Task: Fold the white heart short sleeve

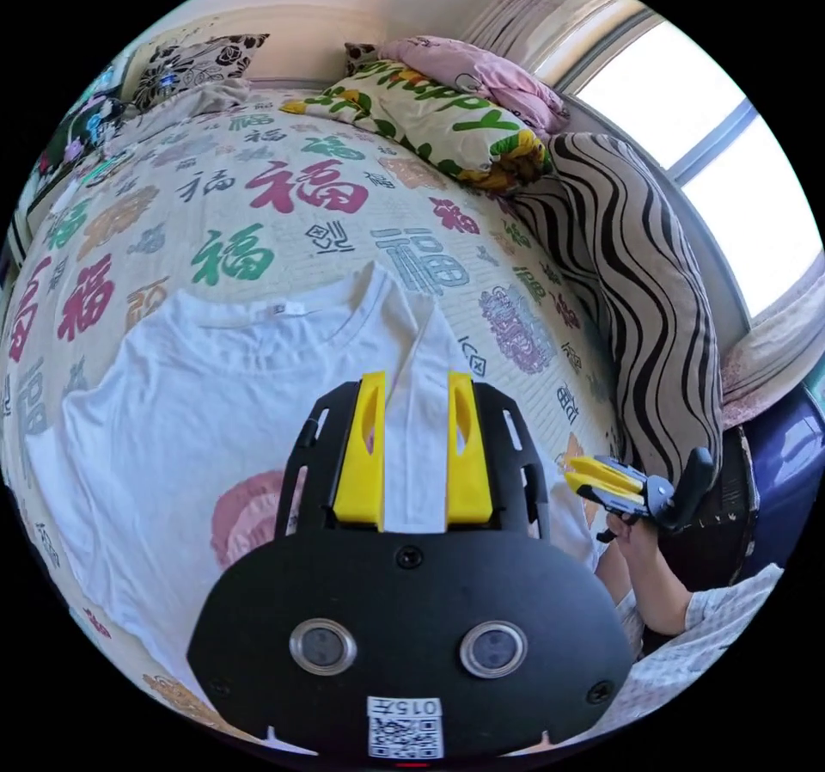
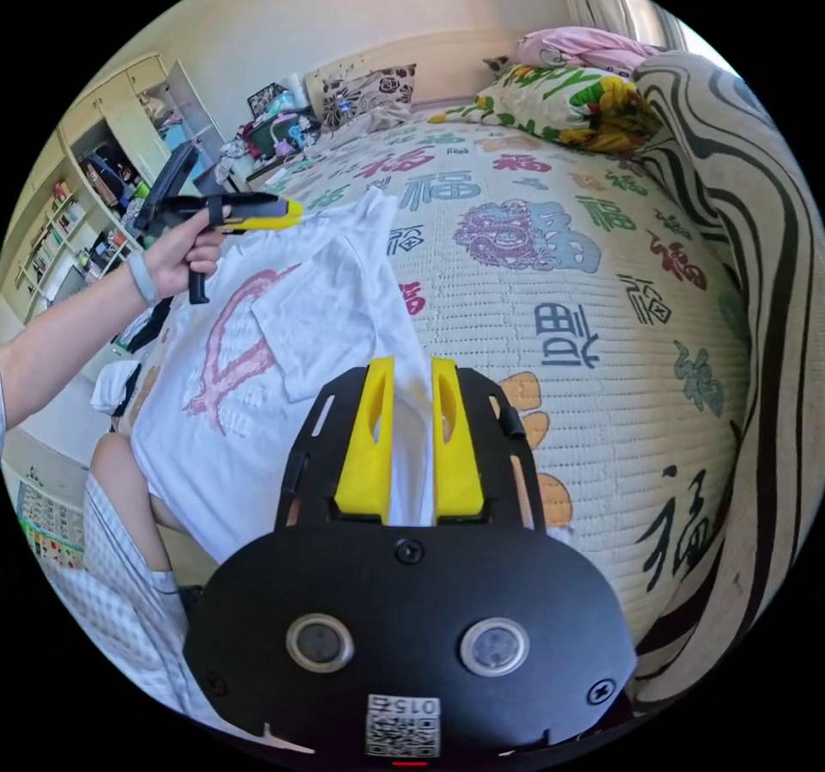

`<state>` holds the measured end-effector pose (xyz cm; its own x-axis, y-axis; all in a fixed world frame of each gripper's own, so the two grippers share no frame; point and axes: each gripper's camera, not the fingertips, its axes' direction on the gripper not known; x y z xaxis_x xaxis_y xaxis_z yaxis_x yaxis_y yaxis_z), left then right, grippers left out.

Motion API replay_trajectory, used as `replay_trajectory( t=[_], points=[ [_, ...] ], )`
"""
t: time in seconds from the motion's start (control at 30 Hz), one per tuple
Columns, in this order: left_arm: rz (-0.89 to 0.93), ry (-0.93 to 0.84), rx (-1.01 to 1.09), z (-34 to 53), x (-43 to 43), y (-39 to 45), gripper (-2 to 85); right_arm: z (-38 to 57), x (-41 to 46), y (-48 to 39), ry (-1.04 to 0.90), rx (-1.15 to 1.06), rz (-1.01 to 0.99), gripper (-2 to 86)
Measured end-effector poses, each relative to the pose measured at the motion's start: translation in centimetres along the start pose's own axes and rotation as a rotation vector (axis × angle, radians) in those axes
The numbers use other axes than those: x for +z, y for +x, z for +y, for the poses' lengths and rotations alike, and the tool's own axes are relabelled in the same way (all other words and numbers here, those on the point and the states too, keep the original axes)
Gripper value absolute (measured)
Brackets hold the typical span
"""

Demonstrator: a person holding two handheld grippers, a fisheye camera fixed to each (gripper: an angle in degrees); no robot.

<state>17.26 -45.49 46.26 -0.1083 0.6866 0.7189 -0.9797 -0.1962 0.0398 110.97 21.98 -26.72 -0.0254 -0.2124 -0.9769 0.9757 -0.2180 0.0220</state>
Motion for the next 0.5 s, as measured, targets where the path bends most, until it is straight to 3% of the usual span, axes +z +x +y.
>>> replay_trajectory(
  t=[0.17, 0.23, 0.5],
  points=[
    [-0.011, -0.194, 0.005, -3.4, 5.8, 0.2, 8.3, -1.2, 2.7, -1.0, -0.085, -0.065, -0.045, 6.1],
    [-0.026, -0.162, 0.008, -3.8, 5.8, 0.0, 3.9, -1.0, 3.1, -1.2, -0.074, -0.091, 0.017, 0.7],
    [0.113, -0.019, -0.021, -7.2, 6.1, -0.2, 0.4, -0.9, 1.3, 3.6, 0.047, 0.147, -0.070, -0.8]
  ],
)
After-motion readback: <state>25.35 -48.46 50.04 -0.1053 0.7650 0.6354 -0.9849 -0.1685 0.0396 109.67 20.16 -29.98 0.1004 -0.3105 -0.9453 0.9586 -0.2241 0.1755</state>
